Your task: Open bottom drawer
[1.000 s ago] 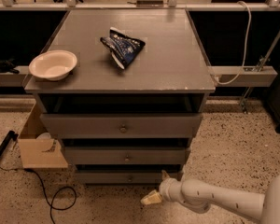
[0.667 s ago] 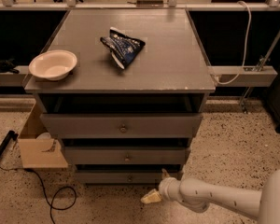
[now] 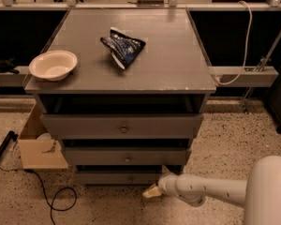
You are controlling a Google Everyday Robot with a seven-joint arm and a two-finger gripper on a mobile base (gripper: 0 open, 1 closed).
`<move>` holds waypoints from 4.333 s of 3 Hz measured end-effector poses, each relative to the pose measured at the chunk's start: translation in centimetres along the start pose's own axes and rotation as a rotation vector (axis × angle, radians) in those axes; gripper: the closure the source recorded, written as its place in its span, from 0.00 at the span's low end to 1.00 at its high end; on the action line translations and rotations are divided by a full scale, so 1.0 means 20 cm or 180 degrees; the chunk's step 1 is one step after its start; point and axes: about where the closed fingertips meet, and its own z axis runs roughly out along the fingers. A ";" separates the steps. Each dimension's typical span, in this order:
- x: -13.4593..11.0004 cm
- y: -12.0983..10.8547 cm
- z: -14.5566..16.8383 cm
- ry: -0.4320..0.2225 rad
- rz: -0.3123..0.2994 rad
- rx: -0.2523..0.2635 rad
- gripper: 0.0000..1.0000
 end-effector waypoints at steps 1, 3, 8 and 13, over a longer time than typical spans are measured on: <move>0.00 0.00 0.00 0.0000 0.0000 0.0000 0.00; 0.02 -0.03 0.02 -0.0112 0.0184 -0.0083 0.00; 0.09 -0.04 0.12 -0.0257 0.0225 -0.0281 0.00; 0.08 0.00 0.26 -0.0175 0.0138 -0.0230 0.00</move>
Offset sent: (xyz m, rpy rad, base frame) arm 0.0164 -0.0109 -0.0005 0.1990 0.0575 -0.0244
